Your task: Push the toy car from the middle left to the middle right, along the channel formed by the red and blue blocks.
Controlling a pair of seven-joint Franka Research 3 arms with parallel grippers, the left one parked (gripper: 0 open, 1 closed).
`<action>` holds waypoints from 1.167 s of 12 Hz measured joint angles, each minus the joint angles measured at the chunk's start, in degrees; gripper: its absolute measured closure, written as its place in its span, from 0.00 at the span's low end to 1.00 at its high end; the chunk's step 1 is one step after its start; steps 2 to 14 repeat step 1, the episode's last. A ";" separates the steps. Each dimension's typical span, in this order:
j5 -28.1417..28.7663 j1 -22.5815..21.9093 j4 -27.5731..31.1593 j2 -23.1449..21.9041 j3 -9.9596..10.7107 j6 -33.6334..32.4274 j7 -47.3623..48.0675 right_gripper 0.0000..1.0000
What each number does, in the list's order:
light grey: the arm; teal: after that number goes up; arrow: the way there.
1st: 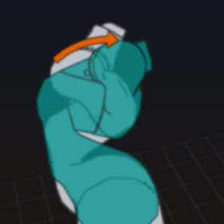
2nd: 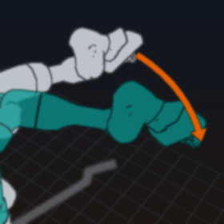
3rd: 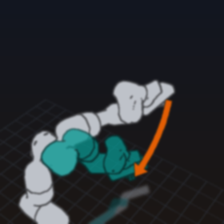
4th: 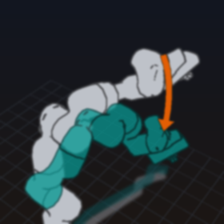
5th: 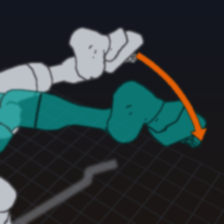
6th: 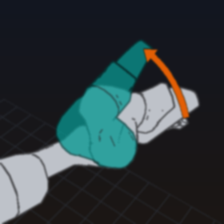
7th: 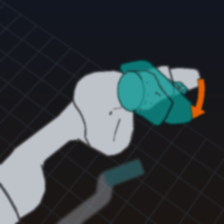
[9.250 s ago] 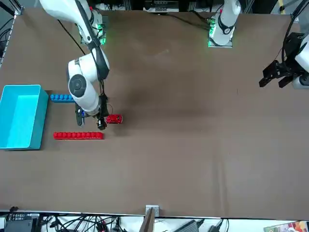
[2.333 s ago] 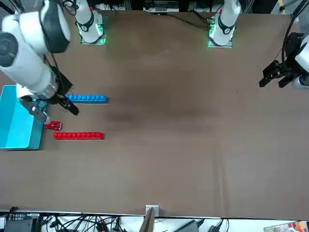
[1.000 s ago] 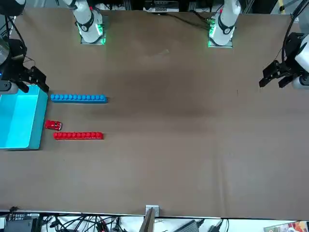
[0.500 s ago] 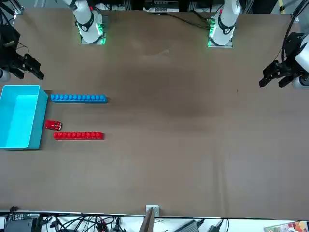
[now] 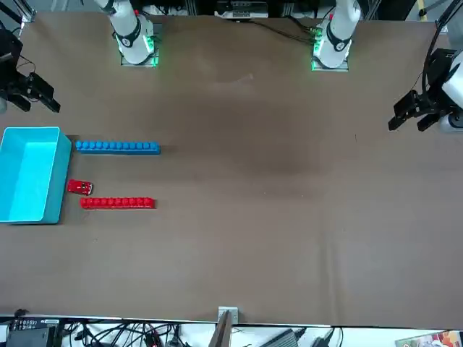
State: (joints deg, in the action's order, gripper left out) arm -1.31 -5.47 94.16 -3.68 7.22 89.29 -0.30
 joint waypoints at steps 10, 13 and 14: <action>0.12 -0.07 -0.01 -0.01 -0.01 0.00 0.00 0.00; 0.12 -0.07 -0.01 -0.01 -0.01 0.00 0.00 0.00; 0.12 -0.07 -0.01 -0.01 -0.01 0.00 0.00 0.00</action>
